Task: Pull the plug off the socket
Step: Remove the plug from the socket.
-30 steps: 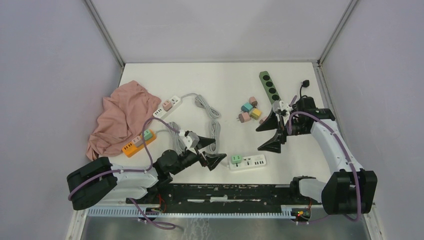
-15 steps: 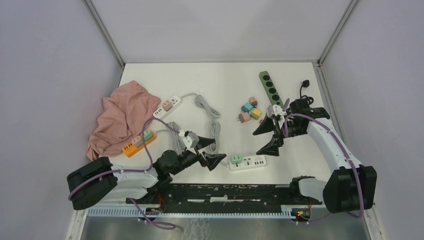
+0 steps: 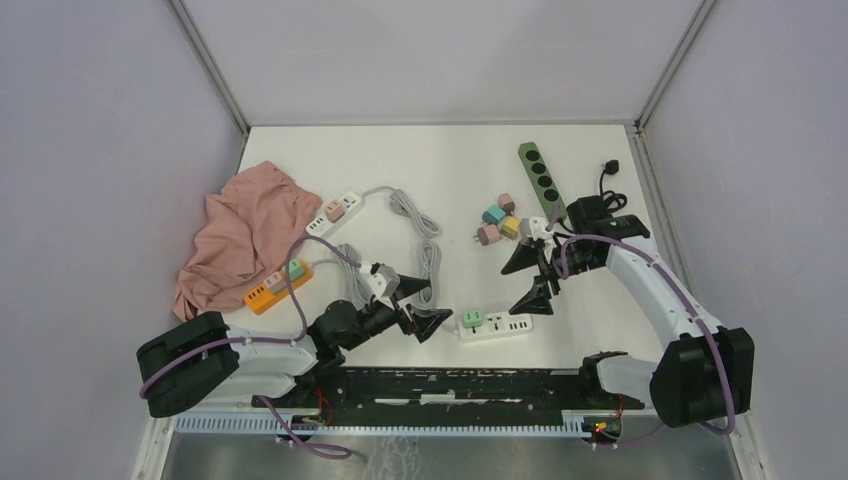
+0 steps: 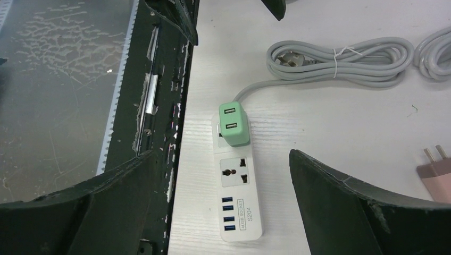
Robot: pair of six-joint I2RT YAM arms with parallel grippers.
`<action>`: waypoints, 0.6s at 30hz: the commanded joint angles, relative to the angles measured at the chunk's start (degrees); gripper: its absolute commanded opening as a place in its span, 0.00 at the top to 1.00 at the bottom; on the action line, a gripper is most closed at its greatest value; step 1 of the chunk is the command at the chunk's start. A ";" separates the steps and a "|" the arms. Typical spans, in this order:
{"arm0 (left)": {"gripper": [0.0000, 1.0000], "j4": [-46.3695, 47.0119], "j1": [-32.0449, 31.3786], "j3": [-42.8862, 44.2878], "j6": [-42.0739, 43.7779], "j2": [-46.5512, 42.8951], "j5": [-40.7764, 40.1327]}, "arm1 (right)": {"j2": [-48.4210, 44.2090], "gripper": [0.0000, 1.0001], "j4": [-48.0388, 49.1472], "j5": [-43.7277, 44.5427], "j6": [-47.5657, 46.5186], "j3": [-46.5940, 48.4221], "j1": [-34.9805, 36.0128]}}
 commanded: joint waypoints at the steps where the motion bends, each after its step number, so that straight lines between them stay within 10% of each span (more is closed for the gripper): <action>1: 0.00 4.15 0.26 -0.23 -0.20 0.59 -1.67 | -0.61 0.00 3.75 2.08 2.27 -0.45 1.70; 18: 0.01 4.92 0.22 0.32 -0.01 2.72 -1.86 | -0.33 0.00 10.29 10.70 7.56 -2.22 7.89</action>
